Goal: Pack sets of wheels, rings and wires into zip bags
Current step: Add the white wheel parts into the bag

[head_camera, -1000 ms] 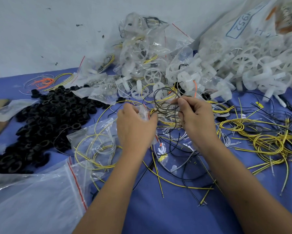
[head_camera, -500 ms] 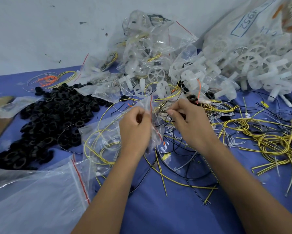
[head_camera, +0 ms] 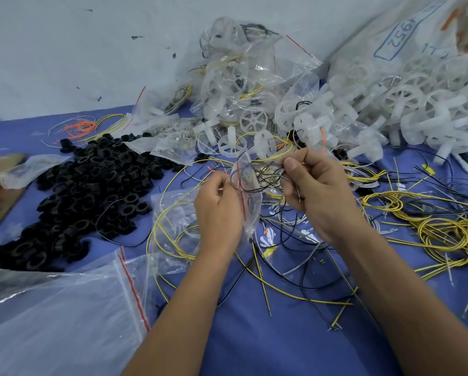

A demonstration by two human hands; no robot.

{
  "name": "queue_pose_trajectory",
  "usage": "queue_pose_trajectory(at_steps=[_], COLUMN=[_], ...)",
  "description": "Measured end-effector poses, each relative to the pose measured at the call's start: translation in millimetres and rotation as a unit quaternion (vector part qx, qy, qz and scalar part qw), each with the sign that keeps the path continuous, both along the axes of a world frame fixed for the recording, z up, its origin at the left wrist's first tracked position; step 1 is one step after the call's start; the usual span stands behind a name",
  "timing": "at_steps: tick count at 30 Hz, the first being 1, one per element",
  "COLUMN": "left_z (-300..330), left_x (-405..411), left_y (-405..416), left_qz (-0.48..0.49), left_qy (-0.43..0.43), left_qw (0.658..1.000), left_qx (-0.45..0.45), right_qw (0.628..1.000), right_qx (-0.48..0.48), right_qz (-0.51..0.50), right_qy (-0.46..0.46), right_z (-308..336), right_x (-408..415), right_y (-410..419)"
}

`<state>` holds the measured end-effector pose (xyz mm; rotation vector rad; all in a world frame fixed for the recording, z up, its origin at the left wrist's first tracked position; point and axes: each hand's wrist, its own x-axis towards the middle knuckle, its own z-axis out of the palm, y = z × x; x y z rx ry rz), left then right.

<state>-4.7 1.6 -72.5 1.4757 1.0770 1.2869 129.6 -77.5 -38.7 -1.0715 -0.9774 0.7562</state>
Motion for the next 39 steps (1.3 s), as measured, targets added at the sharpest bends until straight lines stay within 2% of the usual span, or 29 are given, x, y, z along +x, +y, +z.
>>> queue_pose_trajectory(at_steps=[5,9,13,15,17,21,25,27,29,33,35,39], left_z=[2,5,4,3,2,2,6,6,7,11,12,17], left_x=[-2,-3,-2,-1,-1,-1,2,3,5,8,8,12], left_y=[-1,-7,-10,-11,-12,-12,-16,-16,-18,-28,-32,-43], left_qz=[0.039,0.029,0.021,0.010,0.007,-0.006,-0.023,-0.032,-0.050,-0.100,-0.113,-0.143], left_qy=[-0.043,-0.023,0.070,0.083,0.086,0.083,0.067,0.050,0.048,0.054,0.048,0.040], left_qw=[0.998,0.998,0.985,0.979,0.976,0.973,0.970,0.971,0.972,0.964,0.961,0.956], left_qx=[-0.008,0.049,0.158,0.186,0.198,0.217,0.234,0.233,0.226,0.239,0.247,0.251], right_qw=[0.979,0.942,0.960,0.967,0.962,0.896,0.871,0.876,0.906,0.982,0.989,0.984], right_qx=[-0.075,-0.090,-0.039,-0.011,0.000,0.013,-0.036,-0.053,-0.060,-0.084,-0.090,-0.109], right_qz=[-0.100,-0.143,-0.049,-0.004,0.017,0.002,-0.069,-0.098,-0.075,0.043,0.075,0.141], right_qy=[-0.161,-0.289,-0.274,-0.253,-0.274,-0.443,-0.485,-0.469,-0.412,-0.163,-0.090,-0.030], right_z=[-9,-13,-10,-8,-7,-8,-14,-13,-11,-9,-7,-7], right_x=[8,15,7,3,1,-2,-3,-2,-4,-16,-17,-18], right_y=[4,2,1,0,0,0,6,5,4,3,2,3])
